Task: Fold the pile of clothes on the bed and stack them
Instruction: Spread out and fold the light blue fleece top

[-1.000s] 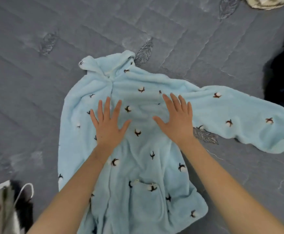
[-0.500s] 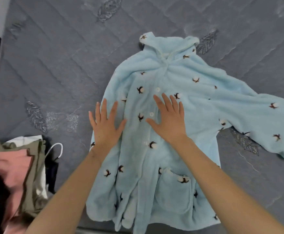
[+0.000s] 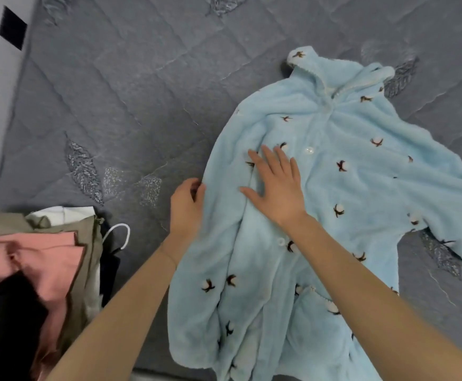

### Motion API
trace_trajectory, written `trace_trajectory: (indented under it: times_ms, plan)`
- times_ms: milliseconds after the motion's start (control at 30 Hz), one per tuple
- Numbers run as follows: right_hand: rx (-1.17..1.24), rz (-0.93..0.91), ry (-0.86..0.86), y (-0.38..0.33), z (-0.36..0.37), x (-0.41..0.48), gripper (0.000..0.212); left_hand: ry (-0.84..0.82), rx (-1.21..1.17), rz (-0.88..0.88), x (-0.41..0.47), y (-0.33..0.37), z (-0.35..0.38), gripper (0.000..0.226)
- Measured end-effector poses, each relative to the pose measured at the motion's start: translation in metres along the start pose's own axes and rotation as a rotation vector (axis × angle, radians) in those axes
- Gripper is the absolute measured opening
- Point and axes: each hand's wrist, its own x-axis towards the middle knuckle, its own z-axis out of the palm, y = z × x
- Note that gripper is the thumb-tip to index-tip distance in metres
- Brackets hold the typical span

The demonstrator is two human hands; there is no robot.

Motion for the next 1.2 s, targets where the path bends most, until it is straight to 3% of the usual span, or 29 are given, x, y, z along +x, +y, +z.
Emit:
trace_trajectory:
  times_ms: [100, 300, 700, 867, 1033, 1133, 1200]
  plan:
    - [0.01, -0.09, -0.065, -0.018, 0.001, 0.018, 0.068, -0.05, -0.056, -0.06, 0.006, 0.001, -0.004, 0.011]
    - [-0.061, -0.254, -0.212, -0.05, 0.001, 0.053, 0.059, -0.031, -0.014, 0.06, 0.015, 0.0, -0.025, 0.02]
    - [0.081, -0.121, -0.128, -0.113, 0.01, 0.107, 0.054, 0.057, 0.156, 0.307, 0.087, 0.03, -0.1, 0.017]
    - [-0.028, -0.007, -0.121, -0.114, 0.029, 0.116, 0.03, -0.068, 0.05, 0.197, 0.092, 0.008, -0.105, 0.016]
    - [-0.052, 0.064, 0.025, -0.117, 0.033, 0.117, 0.02, -0.213, 0.173, -0.082, 0.09, -0.025, -0.114, 0.04]
    - [-0.061, 0.027, -0.067, -0.122, 0.033, 0.118, 0.021, -0.256, -0.001, -0.096, 0.087, -0.032, -0.119, 0.041]
    - [0.08, -0.09, -0.199, -0.132, 0.034, 0.118, 0.033, -0.204, -0.072, -0.04, 0.088, -0.026, -0.124, 0.039]
